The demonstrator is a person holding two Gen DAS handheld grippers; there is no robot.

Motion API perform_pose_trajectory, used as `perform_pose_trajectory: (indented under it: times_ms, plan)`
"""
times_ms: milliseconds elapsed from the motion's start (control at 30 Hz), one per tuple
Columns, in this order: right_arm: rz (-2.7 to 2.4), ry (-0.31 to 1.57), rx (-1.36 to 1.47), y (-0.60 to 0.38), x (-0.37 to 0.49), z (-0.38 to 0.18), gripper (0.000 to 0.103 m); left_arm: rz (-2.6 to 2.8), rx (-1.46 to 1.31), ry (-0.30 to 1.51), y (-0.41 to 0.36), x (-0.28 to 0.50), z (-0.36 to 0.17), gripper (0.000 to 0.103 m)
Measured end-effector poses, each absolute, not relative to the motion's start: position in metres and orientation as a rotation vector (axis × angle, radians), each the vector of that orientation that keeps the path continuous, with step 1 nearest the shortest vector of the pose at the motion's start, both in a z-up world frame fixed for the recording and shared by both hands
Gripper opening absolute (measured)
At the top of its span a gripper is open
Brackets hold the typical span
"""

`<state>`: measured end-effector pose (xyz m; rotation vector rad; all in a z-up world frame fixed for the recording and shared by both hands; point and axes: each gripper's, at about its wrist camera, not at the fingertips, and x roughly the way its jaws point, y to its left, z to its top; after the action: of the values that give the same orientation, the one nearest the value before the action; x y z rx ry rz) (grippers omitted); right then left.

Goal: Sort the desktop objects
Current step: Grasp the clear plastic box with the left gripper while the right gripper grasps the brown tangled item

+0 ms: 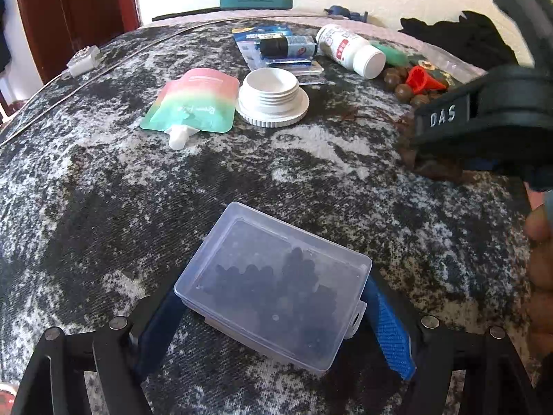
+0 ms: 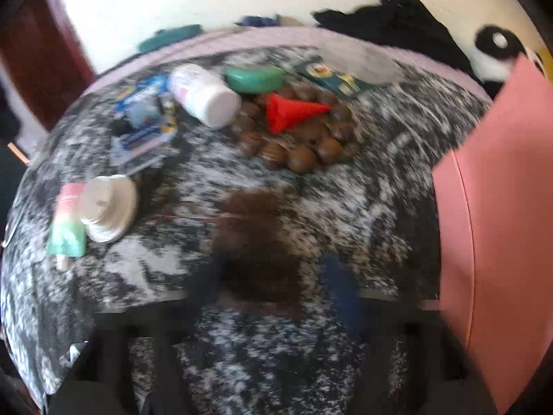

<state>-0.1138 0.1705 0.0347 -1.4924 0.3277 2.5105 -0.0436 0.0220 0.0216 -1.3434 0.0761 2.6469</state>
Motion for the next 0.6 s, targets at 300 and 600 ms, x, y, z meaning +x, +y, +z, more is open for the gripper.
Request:
perform_pose_trajectory:
  times_ms: [300, 600]
  plan:
    - [2.580, 0.464, -1.510, 0.171, -0.091, 0.058, 0.017, 2.702, -1.315, 0.091, 0.018, -0.022, 0.050, 0.082]
    - [2.733, 0.539, -1.362, 0.163, -0.034, 0.132, 0.011, 2.752, -1.173, 0.137, 0.029, 0.023, 0.112, 0.082]
